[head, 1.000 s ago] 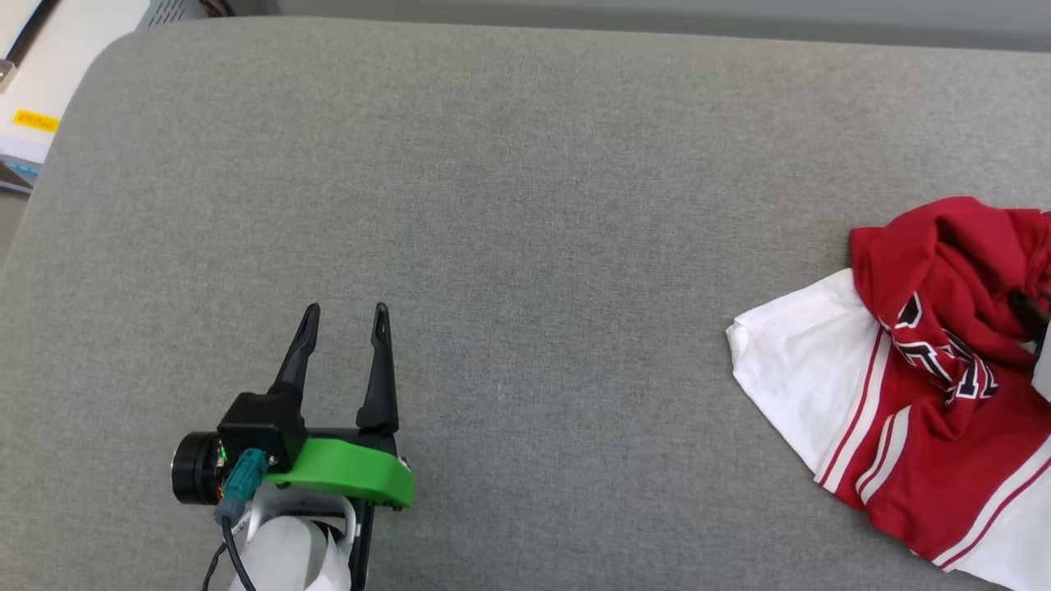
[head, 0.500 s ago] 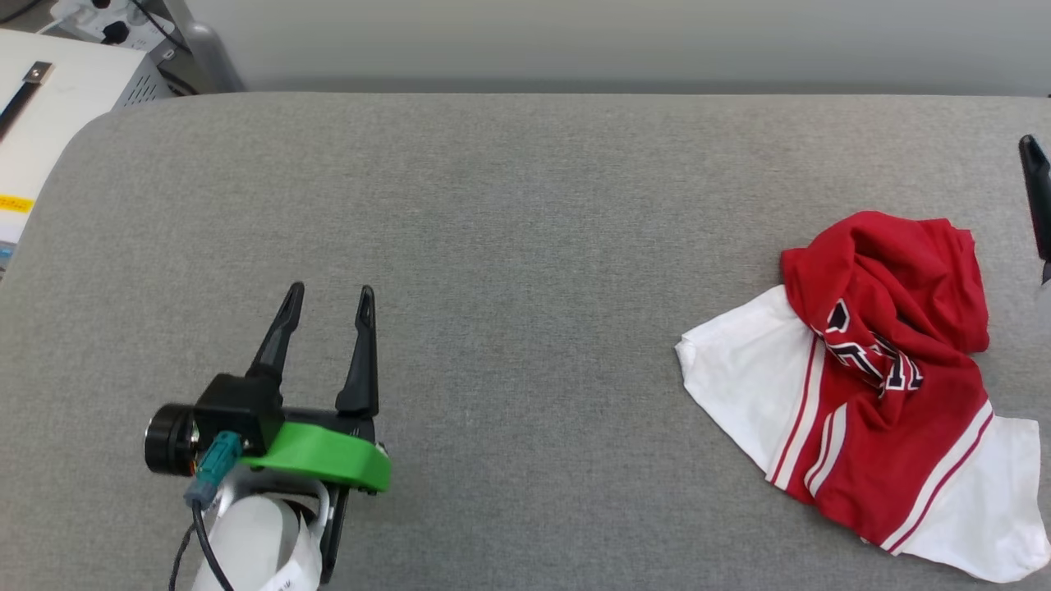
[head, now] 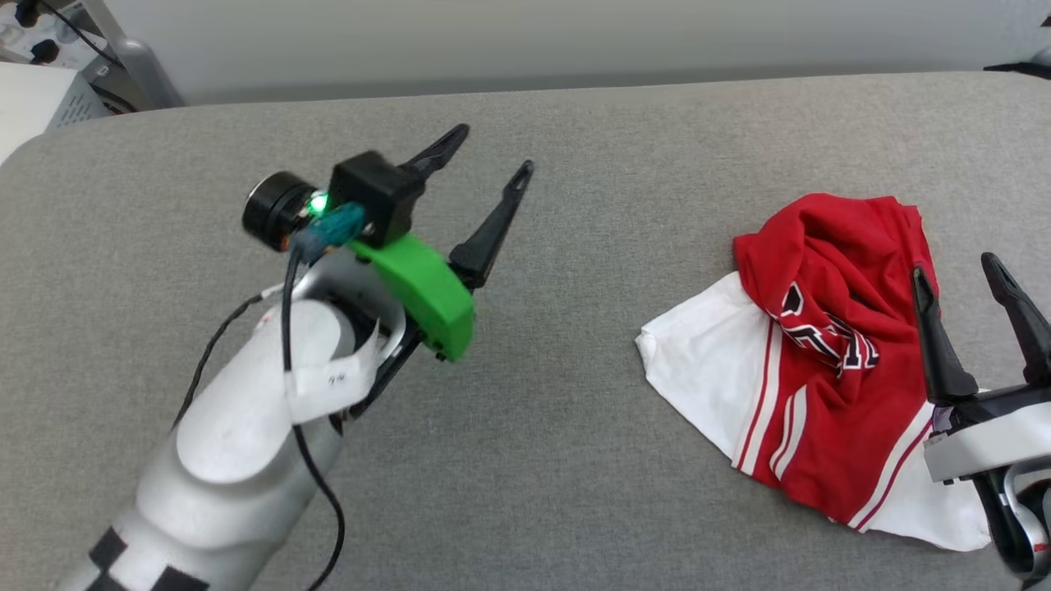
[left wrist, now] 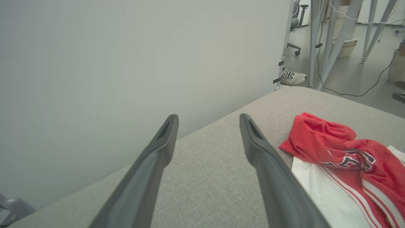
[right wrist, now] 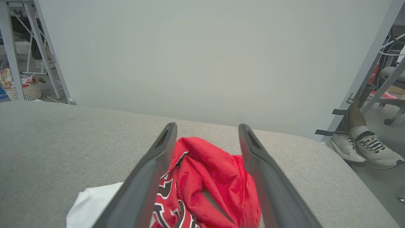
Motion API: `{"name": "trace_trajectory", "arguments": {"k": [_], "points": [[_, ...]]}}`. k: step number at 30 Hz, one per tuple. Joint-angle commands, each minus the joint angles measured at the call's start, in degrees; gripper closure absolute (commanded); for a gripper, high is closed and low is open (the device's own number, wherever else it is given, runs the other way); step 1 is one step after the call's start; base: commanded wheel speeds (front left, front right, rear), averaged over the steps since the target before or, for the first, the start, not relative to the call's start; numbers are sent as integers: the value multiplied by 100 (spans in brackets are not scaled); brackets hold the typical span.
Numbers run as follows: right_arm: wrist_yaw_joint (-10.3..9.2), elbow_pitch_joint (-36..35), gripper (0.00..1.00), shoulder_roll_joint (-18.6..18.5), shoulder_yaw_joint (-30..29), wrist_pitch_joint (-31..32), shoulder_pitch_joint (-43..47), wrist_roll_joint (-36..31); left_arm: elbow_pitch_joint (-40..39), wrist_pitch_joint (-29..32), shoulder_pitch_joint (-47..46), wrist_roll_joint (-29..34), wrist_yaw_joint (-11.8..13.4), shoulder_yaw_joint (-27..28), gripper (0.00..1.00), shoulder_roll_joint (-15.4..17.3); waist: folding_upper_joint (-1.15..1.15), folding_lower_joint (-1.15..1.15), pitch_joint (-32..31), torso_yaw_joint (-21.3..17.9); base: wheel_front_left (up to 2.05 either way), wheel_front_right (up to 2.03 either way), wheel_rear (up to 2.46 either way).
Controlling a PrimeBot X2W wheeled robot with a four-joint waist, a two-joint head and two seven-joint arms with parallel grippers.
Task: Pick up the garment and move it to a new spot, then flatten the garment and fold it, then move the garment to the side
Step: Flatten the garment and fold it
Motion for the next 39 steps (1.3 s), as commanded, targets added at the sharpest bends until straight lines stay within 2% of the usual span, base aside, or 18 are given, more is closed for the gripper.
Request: {"name": "trace_trajectory", "arguments": {"k": [1, 7, 11, 17, 21, 27, 36, 37, 38, 39], "points": [[-4, -74, 0, 35, -10, 14, 97, -75, 52, 361, -367, -297, -15, -312, 0, 104, 0, 0, 113, -114, 0, 0, 0], [-4, -264, 0, 181, 62, 65, 99, -366, 326, 2103, -1637, -1440, -16, -1771, 0, 191, 0, 0, 359, -317, 0, 0, 0], [-4, -295, 0, 241, 130, 74, -30, -475, 565, 3041, -2266, -2046, -16, -2627, 0, 20, 0, 0, 558, -444, 0, 0, 0], [-4, -274, 0, 290, 322, 50, -347, -535, 1113, 3796, -2828, -2647, -16, -3672, 0, -228, 0, 0, 908, -688, 0, 0, 0], [-4, -211, 0, 343, 427, 15, -566, -561, 1523, 3857, -2986, -2869, -16, -3893, 0, -426, 0, 0, 1171, -860, 0, 0, 0], [-4, -70, 0, 455, 551, -27, -839, -583, 1933, 3937, -3052, -2737, -16, -4034, 0, -633, 0, 0, 1508, -1049, 0, 0, 0], [-4, 21, 0, 558, 556, -40, -1021, -584, 1871, 4747, -2292, -1857, -16, -4049, 0, -548, 0, 0, 1677, -1151, 0, 0, 0], [-4, 23, 0, 561, 554, -40, -1029, -583, 1832, 4845, -2210, -1779, -16, -4050, 34, -522, 0, 0, 1678, -1155, 0, 0, 0], [-4, 26, 0, 560, 550, -40, -1035, -581, 1814, 4857, -2172, -1765, -16, -4050, 75, -505, 0, 0, 1677, -1152, 0, 0, 0], [-4, 28, 0, 554, 540, -40, -1039, -580, 1799, 4855, -2147, -1755, -16, -4050, 100, -500, 0, 0, 1677, -1142, 0, 0, 0]]}}
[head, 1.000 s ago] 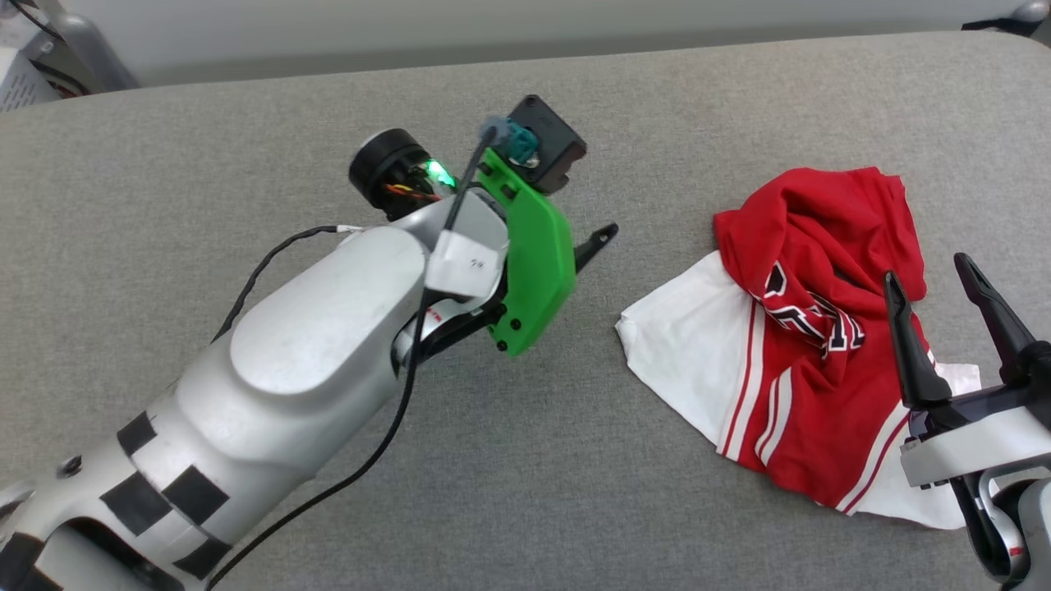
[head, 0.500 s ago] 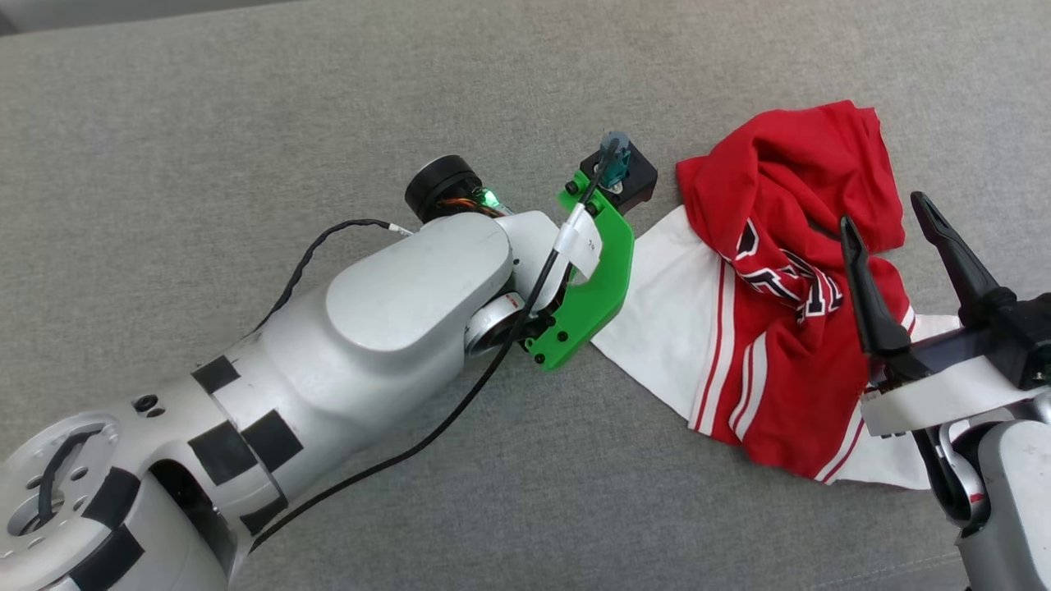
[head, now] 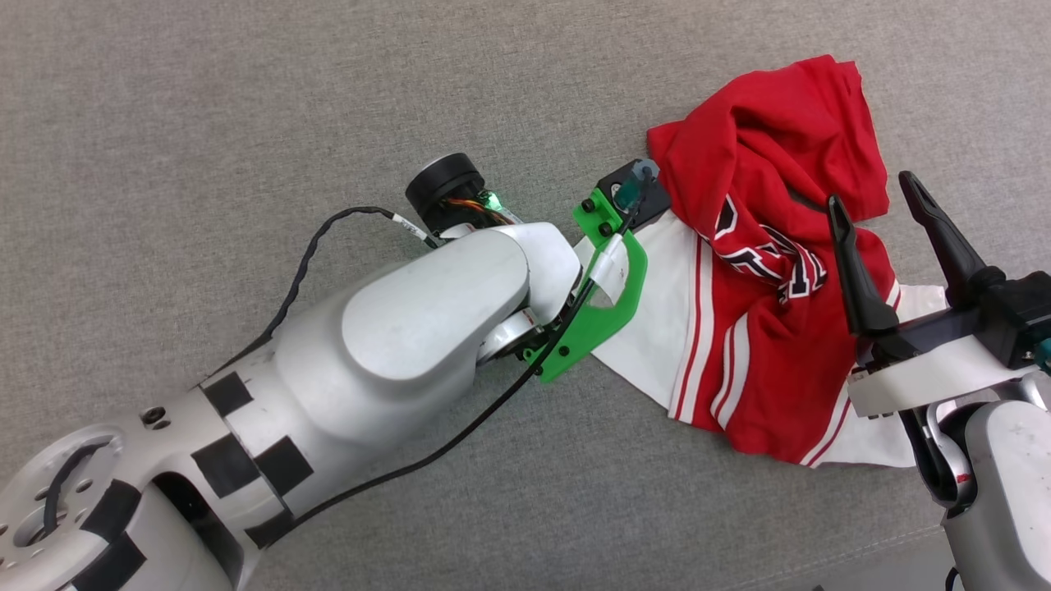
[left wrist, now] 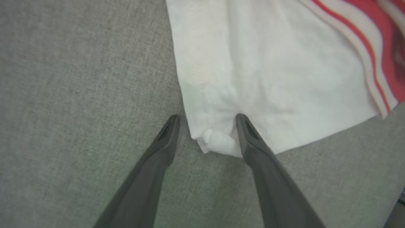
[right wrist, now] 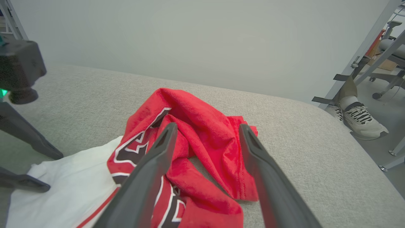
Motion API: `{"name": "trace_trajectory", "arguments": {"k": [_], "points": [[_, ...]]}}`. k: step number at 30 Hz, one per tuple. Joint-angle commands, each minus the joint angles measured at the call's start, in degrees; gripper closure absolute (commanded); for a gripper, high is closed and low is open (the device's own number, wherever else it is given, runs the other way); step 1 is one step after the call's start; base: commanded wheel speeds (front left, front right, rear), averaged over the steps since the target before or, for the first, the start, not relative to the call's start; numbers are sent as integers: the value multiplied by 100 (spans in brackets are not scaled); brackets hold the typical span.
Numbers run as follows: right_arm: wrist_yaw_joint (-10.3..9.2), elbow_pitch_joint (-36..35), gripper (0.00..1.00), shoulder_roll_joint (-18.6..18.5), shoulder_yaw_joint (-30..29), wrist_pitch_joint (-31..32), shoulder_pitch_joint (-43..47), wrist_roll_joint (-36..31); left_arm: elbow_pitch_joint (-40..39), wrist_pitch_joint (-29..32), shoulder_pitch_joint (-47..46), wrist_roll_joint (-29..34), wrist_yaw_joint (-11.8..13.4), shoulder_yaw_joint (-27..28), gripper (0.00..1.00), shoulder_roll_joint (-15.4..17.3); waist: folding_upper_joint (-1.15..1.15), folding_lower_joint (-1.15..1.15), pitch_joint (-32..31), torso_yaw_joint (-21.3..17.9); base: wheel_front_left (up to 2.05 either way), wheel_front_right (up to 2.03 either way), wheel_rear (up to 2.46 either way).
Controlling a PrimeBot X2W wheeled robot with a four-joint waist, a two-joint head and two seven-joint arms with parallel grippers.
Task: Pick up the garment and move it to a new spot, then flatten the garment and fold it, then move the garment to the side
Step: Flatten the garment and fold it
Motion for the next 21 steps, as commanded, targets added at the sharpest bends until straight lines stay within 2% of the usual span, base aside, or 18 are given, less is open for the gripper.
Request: {"name": "trace_trajectory", "arguments": {"k": [1, 8, 12, 16, 21], "points": [[-4, 9, 0, 8, -22, -52, -114, -30, 172, 110, 623, 16, -22, -263, 100, 80, 0, 0, -2, 18, 0, 0, 0], [-4, 64, 0, -83, -115, -53, -9, -80, 153, -403, 555, 44, -22, -263, 100, -60, 0, 0, -297, 283, 0, 0, 0], [-4, 103, 0, -170, -175, -53, 138, -127, 25, -1246, 325, -312, -22, -260, 100, 26, 0, 0, -593, 465, 0, 0, 0], [-4, 128, 0, -218, -254, -53, 310, -127, -198, -1932, 186, -813, -22, -223, 100, 379, 0, 0, -867, 628, 0, 0, 0], [-4, 137, 0, -236, -308, -53, 525, -119, -579, -2473, 378, -1208, -22, -175, 100, 1183, 0, 0, -1124, 779, 0, 0, 0]]}}
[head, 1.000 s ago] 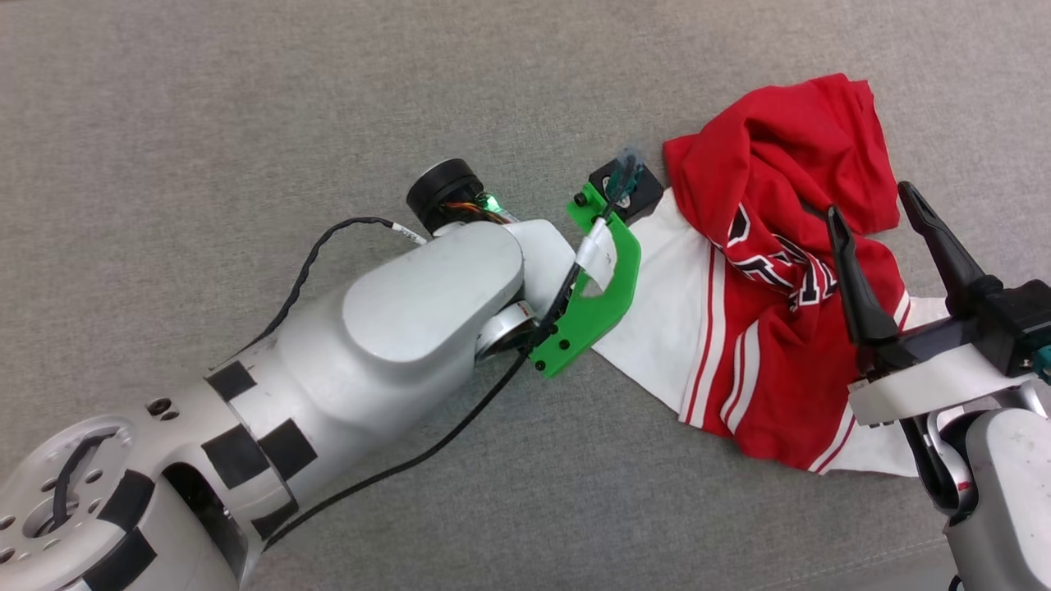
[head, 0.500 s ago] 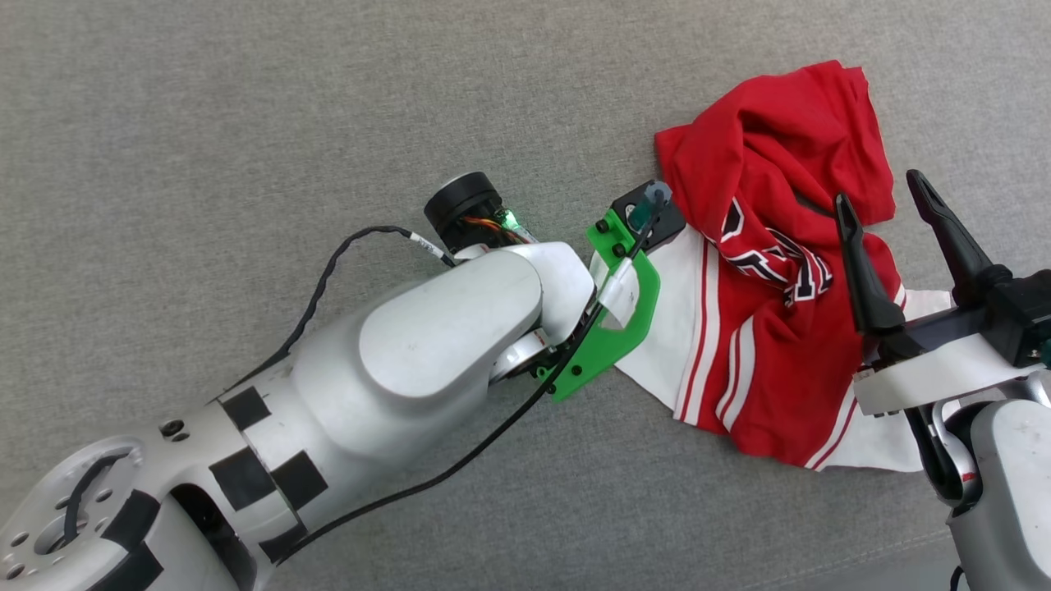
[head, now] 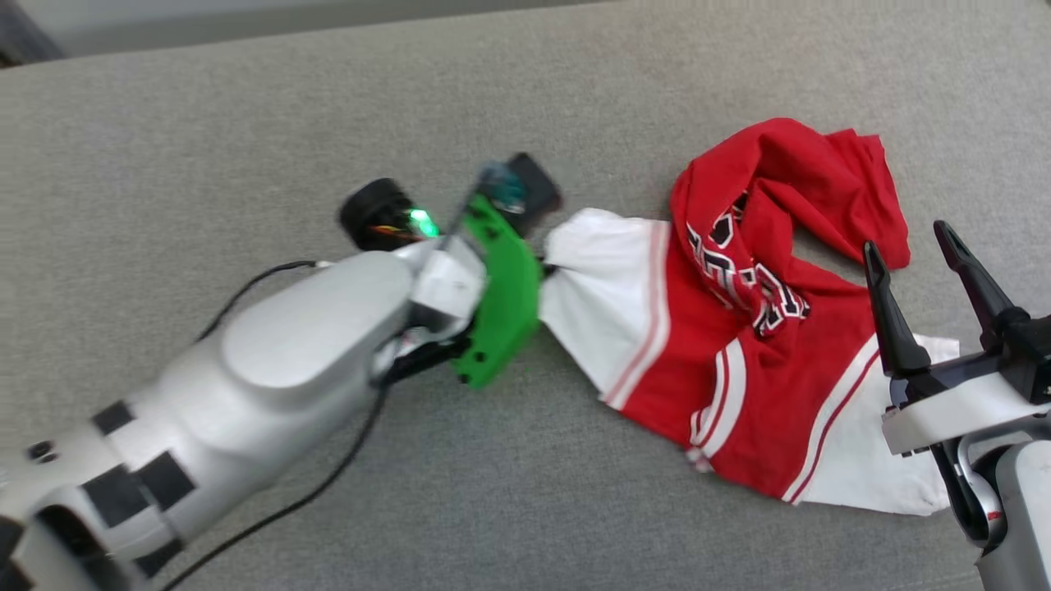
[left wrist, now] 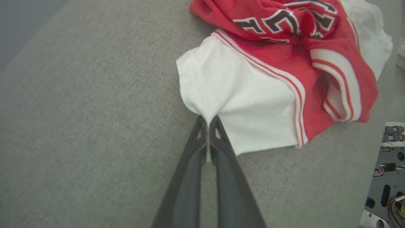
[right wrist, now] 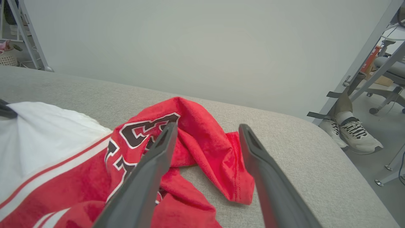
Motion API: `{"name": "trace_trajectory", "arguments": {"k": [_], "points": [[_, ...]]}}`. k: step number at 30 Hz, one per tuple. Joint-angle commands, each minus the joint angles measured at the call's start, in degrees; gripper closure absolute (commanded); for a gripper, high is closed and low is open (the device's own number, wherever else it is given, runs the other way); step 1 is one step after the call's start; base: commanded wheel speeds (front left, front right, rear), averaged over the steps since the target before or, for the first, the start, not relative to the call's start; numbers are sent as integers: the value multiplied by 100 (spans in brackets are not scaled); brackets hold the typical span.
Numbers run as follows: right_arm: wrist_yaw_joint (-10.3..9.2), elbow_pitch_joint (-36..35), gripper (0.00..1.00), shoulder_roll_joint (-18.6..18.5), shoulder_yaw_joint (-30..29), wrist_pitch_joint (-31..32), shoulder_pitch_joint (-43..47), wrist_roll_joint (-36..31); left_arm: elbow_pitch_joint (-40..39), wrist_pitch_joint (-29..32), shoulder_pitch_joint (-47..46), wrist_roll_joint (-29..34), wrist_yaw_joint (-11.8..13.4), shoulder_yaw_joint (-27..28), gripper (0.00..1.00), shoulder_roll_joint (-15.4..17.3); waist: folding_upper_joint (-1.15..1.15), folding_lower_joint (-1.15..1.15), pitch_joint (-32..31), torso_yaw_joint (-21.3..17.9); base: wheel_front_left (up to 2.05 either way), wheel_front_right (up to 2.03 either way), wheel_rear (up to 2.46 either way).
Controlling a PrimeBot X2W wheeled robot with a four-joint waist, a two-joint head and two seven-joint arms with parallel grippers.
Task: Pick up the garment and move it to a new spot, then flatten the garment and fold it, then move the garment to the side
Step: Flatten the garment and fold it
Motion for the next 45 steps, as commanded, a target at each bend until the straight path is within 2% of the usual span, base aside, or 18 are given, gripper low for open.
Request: {"name": "trace_trajectory", "arguments": {"k": [1, 3, 8, 11, 16, 23, 30, 31, 32, 33, 36, 40, 45], "points": [[-4, 10, 0, -11, -28, -52, 95, -12, -30, -154, 200, -80, -15, 64, 100, 252, 0, 0, -271, 234, 0, 0, 0], [-4, 9, 0, -16, -61, -52, 168, -10, -79, -322, 399, -168, 6, 147, 100, 569, 0, 0, -332, 287, 0, 0, 0], [-4, 4, 0, -34, -137, -52, 298, -7, -59, -717, 909, -295, 320, 345, 100, 1324, 0, 0, -402, 386, 0, 0, 0], [-4, 4, 0, -59, -173, -52, 329, -19, 38, -884, 1201, -500, 481, 490, 100, 1648, 0, 0, -390, 436, 0, 0, 0], [-4, 17, 0, -105, -172, -52, 312, -37, 395, -1076, 1475, -464, 661, 518, 100, 2138, 0, 0, -326, 446, 0, 0, 0], [-4, 90, 0, -124, -205, -52, 321, -72, 1114, -1188, 1911, -732, 782, 574, 100, 2383, 0, 0, -230, 405, 0, 0, 0], [-4, 157, 0, -111, -203, -52, 355, -90, 1669, -1388, 2183, -964, 672, 618, 100, 2115, 0, 0, -255, 418, 0, 0, 0], [-4, 153, 0, -107, -204, -52, 365, -77, 1727, -1528, 2184, -973, 686, 661, 77, 2038, 0, 0, -290, 435, 0, 0, 0], [-4, 144, 0, -107, -200, -52, 371, -62, 1761, -1671, 2176, -948, 701, 689, 34, 1988, 0, 0, -324, 447, 0, 0, 0], [-4, 118, 0, -116, -195, -52, 377, -47, 1796, -1841, 2183, -953, 722, 742, 0, 1938, 0, 0, -356, 458, 0, 0, 0], [-4, 53, 0, -160, -214, -52, 378, -1, 1760, -2514, 2203, -893, 859, 924, 0, 1854, 0, 0, -531, 496, 0, 0, 0], [-4, -126, 0, -315, -308, -27, 372, 98, 1370, -3385, 2361, -714, 1210, 1093, 0, 1829, 0, 0, -765, 619, 0, 0, 0], [-4, -575, 0, -680, -387, 309, 267, 299, 413, -3748, 2727, -412, 1896, 1416, 0, 1845, 0, 0, -989, 793, 0, 0, 0]]}}
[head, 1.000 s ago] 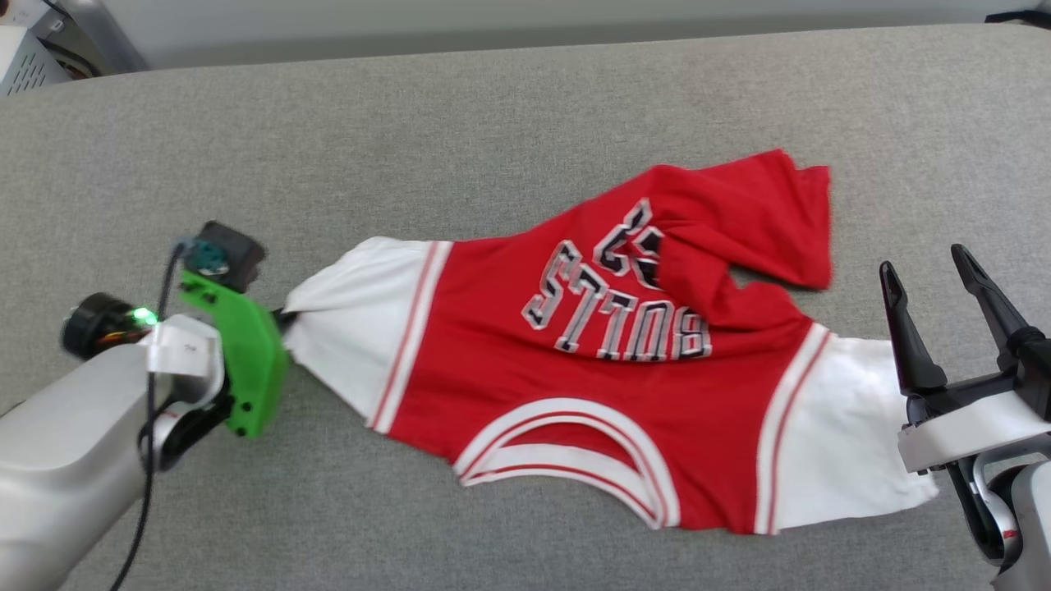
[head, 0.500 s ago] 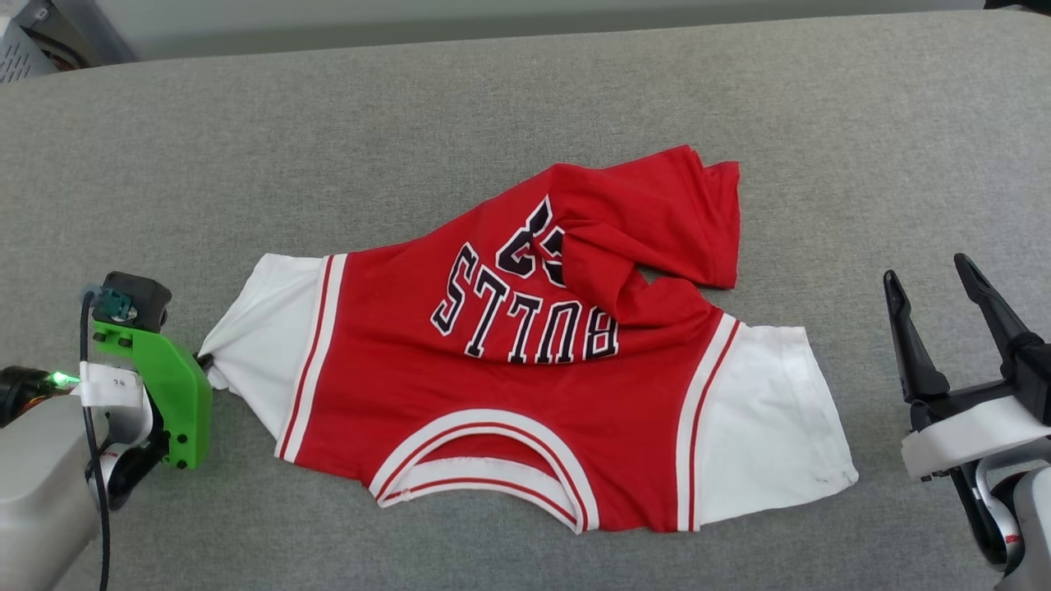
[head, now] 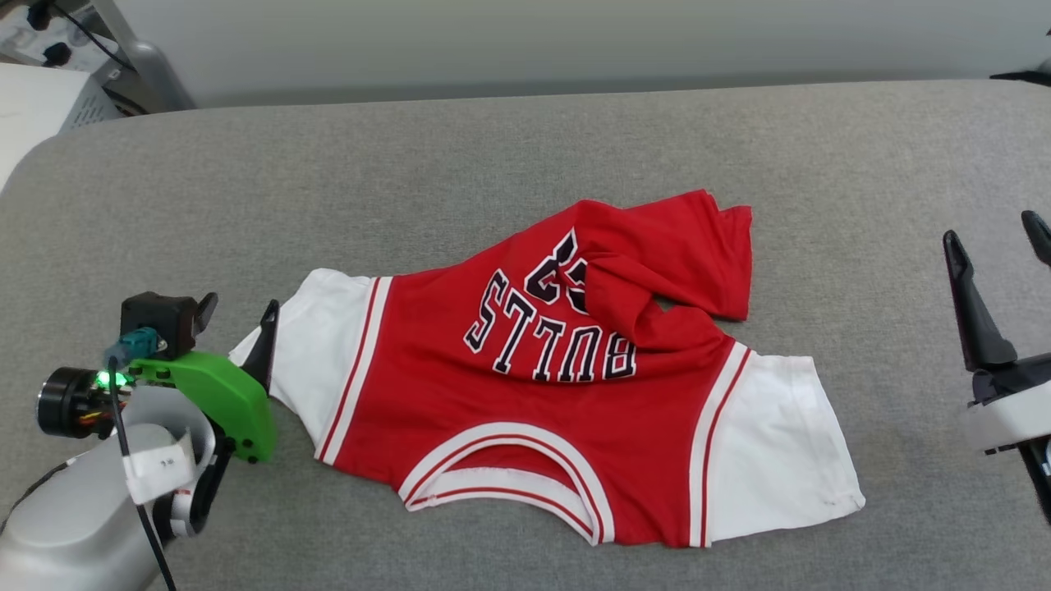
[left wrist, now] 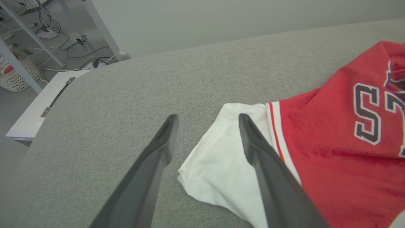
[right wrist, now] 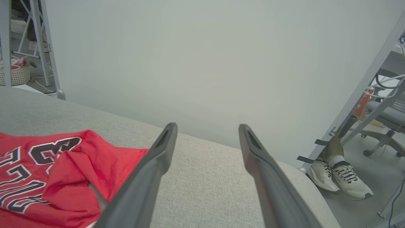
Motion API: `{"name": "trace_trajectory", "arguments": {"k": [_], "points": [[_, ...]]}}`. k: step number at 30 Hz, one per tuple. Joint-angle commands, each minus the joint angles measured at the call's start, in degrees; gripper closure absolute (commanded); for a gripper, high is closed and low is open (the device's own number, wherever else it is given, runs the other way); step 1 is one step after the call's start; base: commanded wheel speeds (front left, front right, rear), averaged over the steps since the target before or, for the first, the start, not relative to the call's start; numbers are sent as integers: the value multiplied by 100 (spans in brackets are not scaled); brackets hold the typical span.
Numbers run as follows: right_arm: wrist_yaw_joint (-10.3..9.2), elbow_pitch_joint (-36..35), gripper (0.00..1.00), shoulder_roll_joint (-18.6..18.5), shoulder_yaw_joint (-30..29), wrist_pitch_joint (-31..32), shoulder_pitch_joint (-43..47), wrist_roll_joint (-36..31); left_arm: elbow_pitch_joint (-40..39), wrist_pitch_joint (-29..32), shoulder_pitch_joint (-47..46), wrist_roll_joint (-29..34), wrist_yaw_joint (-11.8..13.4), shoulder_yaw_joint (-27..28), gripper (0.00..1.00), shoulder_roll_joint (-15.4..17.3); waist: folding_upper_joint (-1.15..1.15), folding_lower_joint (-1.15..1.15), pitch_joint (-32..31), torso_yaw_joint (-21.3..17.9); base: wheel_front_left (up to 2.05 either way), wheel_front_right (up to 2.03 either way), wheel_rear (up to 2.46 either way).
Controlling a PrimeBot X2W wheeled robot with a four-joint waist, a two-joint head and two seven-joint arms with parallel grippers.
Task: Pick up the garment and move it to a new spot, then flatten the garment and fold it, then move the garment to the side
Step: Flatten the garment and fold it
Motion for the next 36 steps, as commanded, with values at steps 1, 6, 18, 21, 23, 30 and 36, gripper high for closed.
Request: {"name": "trace_trajectory", "arguments": {"k": [1, 6, 18, 21, 23, 30, 36], "points": [[-4, -129, 0, -118, 3, 147, -70, 83, -250, -57, 209, 165, 202, 136, 0, -17, 0, 0, -185, 178, 0, 0, 0], [-4, -484, 0, -742, 425, 1255, -247, 623, -1571, -68, 956, 1016, 1028, 1118, 0, -133, 0, 0, -293, 282, 0, 0, 0], [-4, -804, 0, -2254, 1991, 4296, -381, 2667, -2783, -70, 2814, 2702, 1491, 2929, 0, -927, 0, 0, -257, 375, 0, 0, 0], [-4, -684, 0, -2362, 2145, 4854, -290, 2996, -2867, -70, 3077, 2989, 1372, 3252, 0, -1167, 0, 0, -195, 395, 0, 0, 0], [-4, -537, 0, -2345, 2240, 5045, -218, 3096, -2898, -70, 3206, 3167, 1291, 3426, 0, -1307, 0, 0, -145, 414, 0, 0, 0], [-4, 173, 0, -2056, 2659, 4911, -15, 3154, -2818, -71, 3387, 3605, 942, 3843, 0, -1751, 0, 0, 76, 500, 0, 0, 0], [-4, 894, 0, -1833, 3183, 4562, 28, 3092, -2665, -71, 3316, 3881, 628, 4114, 0, -2002, 0, 0, 245, 566, 0, 0, 0]]}}
